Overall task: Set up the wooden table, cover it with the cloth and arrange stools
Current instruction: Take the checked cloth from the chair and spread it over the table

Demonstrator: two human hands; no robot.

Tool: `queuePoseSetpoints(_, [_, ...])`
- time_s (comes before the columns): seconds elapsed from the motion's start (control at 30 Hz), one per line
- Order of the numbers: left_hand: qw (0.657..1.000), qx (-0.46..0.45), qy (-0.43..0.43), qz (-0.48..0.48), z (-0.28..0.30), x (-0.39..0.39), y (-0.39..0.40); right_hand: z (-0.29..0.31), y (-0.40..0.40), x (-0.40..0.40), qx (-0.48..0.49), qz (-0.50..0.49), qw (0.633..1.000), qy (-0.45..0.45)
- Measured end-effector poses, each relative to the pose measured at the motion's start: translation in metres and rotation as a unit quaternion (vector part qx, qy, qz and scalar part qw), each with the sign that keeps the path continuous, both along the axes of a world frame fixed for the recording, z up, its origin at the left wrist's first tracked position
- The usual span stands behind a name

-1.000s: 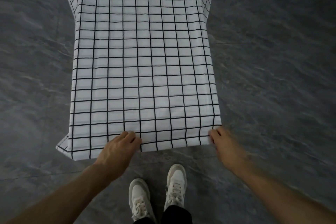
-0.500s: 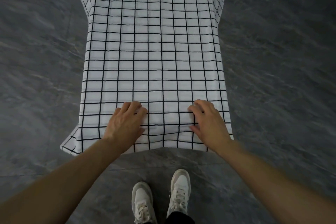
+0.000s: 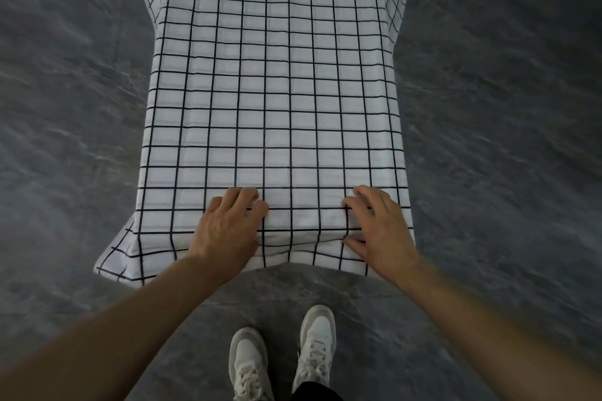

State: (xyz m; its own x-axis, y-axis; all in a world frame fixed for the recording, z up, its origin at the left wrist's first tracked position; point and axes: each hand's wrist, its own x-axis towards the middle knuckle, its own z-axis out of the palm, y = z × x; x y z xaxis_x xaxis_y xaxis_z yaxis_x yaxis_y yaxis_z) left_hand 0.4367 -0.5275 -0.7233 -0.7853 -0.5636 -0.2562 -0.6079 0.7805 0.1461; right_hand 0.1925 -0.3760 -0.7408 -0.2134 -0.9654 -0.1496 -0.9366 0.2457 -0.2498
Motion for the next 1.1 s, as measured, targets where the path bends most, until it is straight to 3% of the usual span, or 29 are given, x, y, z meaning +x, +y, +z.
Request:
queuePoseSetpoints(0.27, [0.998,0.019,0.020,-0.061,-0.001,-0.049,0.028,0.000,0.032,-0.035,-0.001,0.001,1.000,0.010])
queuePoseSetpoints(0.7, [0.999,0.016,-0.030,-0.032,0.005,-0.070,0.032,-0.002,0.029,-0.054,-0.003,-0.029,1.000,0.002])
queuePoseSetpoints(1.1, [0.999,0.019,-0.037,-0.030,0.000,-0.072,0.027,-0.004,0.044,-0.077,0.006,0.033,0.999,0.017])
